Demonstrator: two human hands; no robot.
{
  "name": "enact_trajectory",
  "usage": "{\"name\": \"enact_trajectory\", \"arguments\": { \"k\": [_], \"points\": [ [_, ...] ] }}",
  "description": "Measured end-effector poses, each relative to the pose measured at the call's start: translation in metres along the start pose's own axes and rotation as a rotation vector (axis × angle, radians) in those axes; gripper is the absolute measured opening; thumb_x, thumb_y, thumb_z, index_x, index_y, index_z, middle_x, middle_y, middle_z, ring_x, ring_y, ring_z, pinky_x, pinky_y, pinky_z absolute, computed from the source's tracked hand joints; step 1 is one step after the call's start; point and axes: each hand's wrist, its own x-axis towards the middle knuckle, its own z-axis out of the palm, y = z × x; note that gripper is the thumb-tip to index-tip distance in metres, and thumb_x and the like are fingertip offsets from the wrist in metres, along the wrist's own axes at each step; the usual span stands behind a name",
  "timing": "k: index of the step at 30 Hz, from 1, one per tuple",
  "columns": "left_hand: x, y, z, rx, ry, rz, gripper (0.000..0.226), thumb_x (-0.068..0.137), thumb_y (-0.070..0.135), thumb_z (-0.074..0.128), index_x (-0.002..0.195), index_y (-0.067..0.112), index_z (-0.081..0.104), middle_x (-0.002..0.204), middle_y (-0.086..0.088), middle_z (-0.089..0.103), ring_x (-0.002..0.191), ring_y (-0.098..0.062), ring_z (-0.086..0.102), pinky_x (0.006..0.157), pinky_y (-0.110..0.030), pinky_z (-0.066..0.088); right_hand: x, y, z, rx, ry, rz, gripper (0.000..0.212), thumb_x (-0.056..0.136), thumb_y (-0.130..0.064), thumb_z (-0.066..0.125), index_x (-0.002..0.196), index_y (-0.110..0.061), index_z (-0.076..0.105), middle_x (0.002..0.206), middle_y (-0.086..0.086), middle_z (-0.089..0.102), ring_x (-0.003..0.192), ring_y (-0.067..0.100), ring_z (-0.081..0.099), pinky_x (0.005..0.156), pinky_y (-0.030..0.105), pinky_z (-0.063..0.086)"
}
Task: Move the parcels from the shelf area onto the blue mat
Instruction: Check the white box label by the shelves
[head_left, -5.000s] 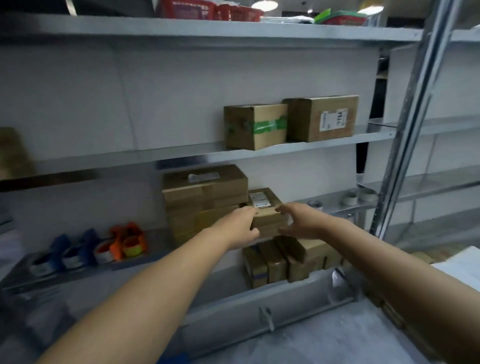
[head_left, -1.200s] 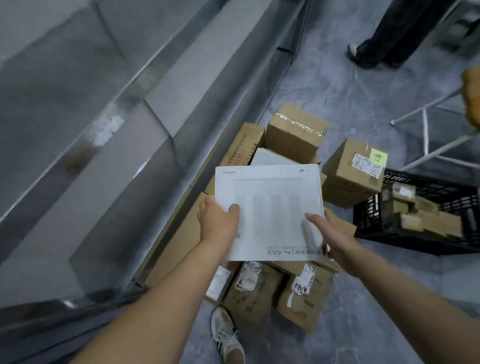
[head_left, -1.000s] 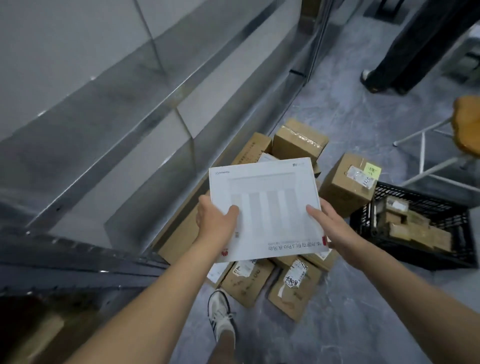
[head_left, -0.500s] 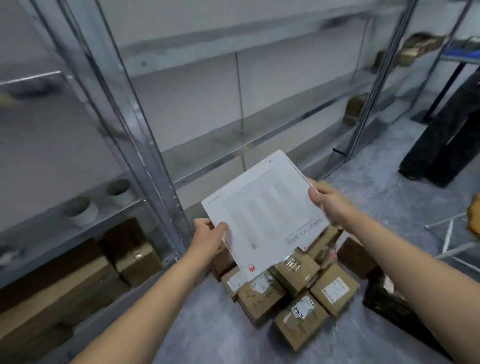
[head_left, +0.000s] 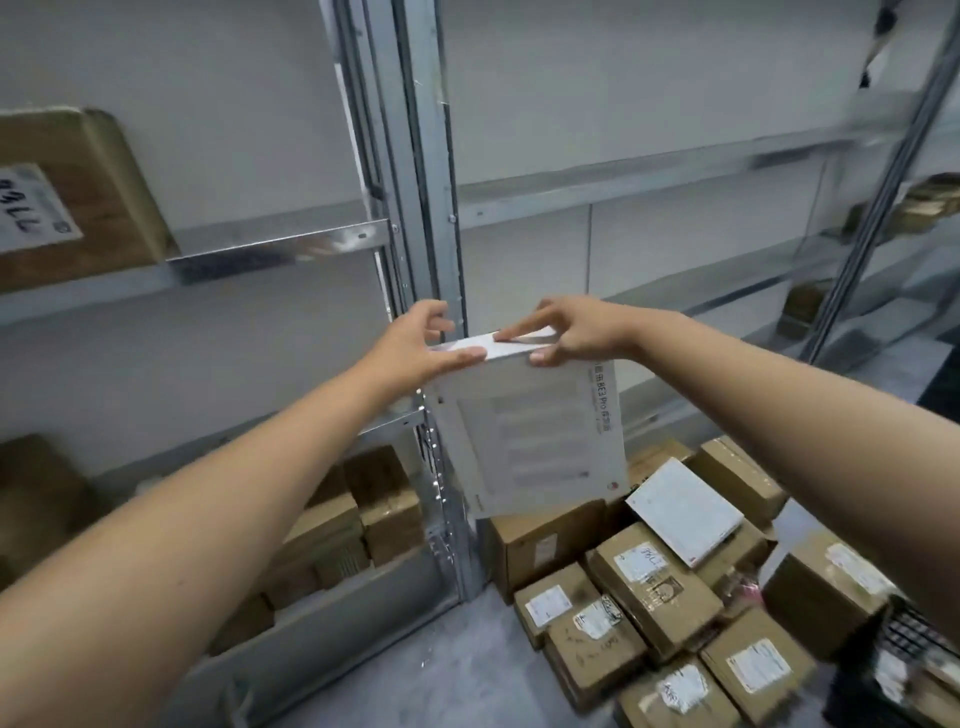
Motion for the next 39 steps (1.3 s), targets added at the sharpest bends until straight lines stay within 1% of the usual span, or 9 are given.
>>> {"name": "enact_trajectory", "arguments": {
  "k": [4, 10, 15, 18, 23, 27, 31, 36, 39],
  "points": [
    [-0.013, -0.008, -0.026, 0.311, -0.29, -0.003, 0.087, 0.056, 0.069, 0.081, 0.124, 0.021, 0.056, 0.117, 0.004, 0.061, 0.105, -0.016, 0.059, 0.091, -0.034, 0.051, 0.021, -0.057, 0.0, -0.365, 0.019, -0.107, 0.051, 0.085, -0.038, 0.065, 0.133, -0.047, 0.052, 0.114, -0.004, 0.056, 0.114, 0.019, 0.046, 0.103, 0.034, 0.022],
    [-0.04, -0.048, -0.033, 0.126, 0.09, -0.033, 0.072, 0.051, 0.078, 0.074, 0.094, 0.021, 0.061, 0.09, 0.002, 0.057, 0.077, -0.016, 0.056, 0.06, -0.031, 0.047, 0.029, -0.08, 0.005, -0.294, 0.376, -0.21, 0.051, 0.086, -0.035, 0.066, 0.136, -0.035, 0.053, 0.128, -0.004, 0.058, 0.123, 0.016, 0.047, 0.114, 0.038, 0.016],
    [-0.067, -0.084, -0.055, -0.18, 0.292, -0.278, 0.066, 0.062, 0.069, 0.075, 0.105, 0.019, 0.065, 0.099, 0.002, 0.068, 0.084, -0.018, 0.066, 0.063, -0.03, 0.054, 0.014, -0.033, 0.037, 0.269, 0.723, 0.321, 0.069, 0.096, -0.032, 0.053, 0.152, -0.01, 0.02, 0.154, 0.014, 0.026, 0.142, 0.029, 0.025, 0.116, 0.04, 0.021],
    [-0.086, -0.1, -0.062, -0.424, 0.391, -0.406, 0.05, 0.068, 0.062, 0.076, 0.092, 0.019, 0.067, 0.094, -0.001, 0.072, 0.085, -0.022, 0.069, 0.074, -0.039, 0.059, 0.012, -0.024, 0.065, 0.51, 0.567, 0.504, 0.058, 0.099, -0.042, 0.043, 0.143, -0.005, 0.039, 0.148, 0.015, 0.041, 0.135, 0.03, 0.039, 0.111, 0.042, 0.031],
    [-0.116, -0.122, -0.06, -0.702, 0.483, -0.496, 0.059, 0.061, 0.065, 0.074, 0.098, 0.02, 0.067, 0.091, 0.003, 0.074, 0.08, -0.017, 0.072, 0.056, -0.024, 0.053, 0.03, -0.054, 0.1, 0.976, 0.379, 0.244, 0.034, 0.098, -0.037, 0.049, 0.128, -0.024, 0.059, 0.13, -0.001, 0.062, 0.119, 0.021, 0.057, 0.09, 0.036, 0.049],
    [-0.133, -0.141, -0.062, -0.717, 0.498, -0.471, 0.072, 0.063, 0.067, 0.07, 0.118, 0.02, 0.063, 0.108, 0.002, 0.073, 0.092, -0.017, 0.072, 0.07, -0.031, 0.058, 0.051, -0.072, 0.12, 1.047, 0.289, 0.13, 0.052, 0.091, -0.012, 0.053, 0.132, -0.043, 0.053, 0.132, -0.012, 0.059, 0.117, 0.016, 0.058, 0.077, 0.03, 0.053],
    [-0.145, -0.148, -0.057, -0.645, 0.593, -0.427, 0.069, 0.083, 0.065, 0.053, 0.144, 0.033, 0.045, 0.129, 0.006, 0.063, 0.106, -0.013, 0.064, 0.084, -0.029, 0.055, 0.066, -0.072, 0.143, 1.011, 0.194, 0.068, 0.076, 0.08, 0.002, 0.052, 0.132, -0.053, 0.049, 0.135, -0.014, 0.056, 0.125, 0.022, 0.052, 0.104, 0.052, 0.042],
    [-0.16, -0.159, -0.058, -0.653, 0.725, -0.582, 0.061, 0.095, 0.067, 0.024, 0.143, 0.035, 0.045, 0.139, 0.003, 0.056, 0.121, -0.02, 0.055, 0.094, -0.033, 0.044, 0.098, -0.083, 0.155, 1.027, 0.093, 0.066, 0.061, 0.081, -0.008, 0.053, 0.125, -0.049, 0.055, 0.128, -0.012, 0.061, 0.119, 0.022, 0.056, 0.098, 0.054, 0.047],
    [-0.184, -0.17, -0.072, -0.692, 0.84, -0.639, 0.062, 0.094, 0.069, 0.027, 0.142, 0.034, 0.047, 0.139, 0.002, 0.056, 0.123, -0.021, 0.056, 0.107, -0.043, 0.042, 0.128, -0.108, 0.167, 1.065, -0.047, 0.007, 0.043, 0.086, -0.014, 0.045, 0.117, -0.04, 0.059, 0.123, -0.007, 0.064, 0.106, 0.022, 0.064, 0.081, 0.04, 0.055]
  ]
}}
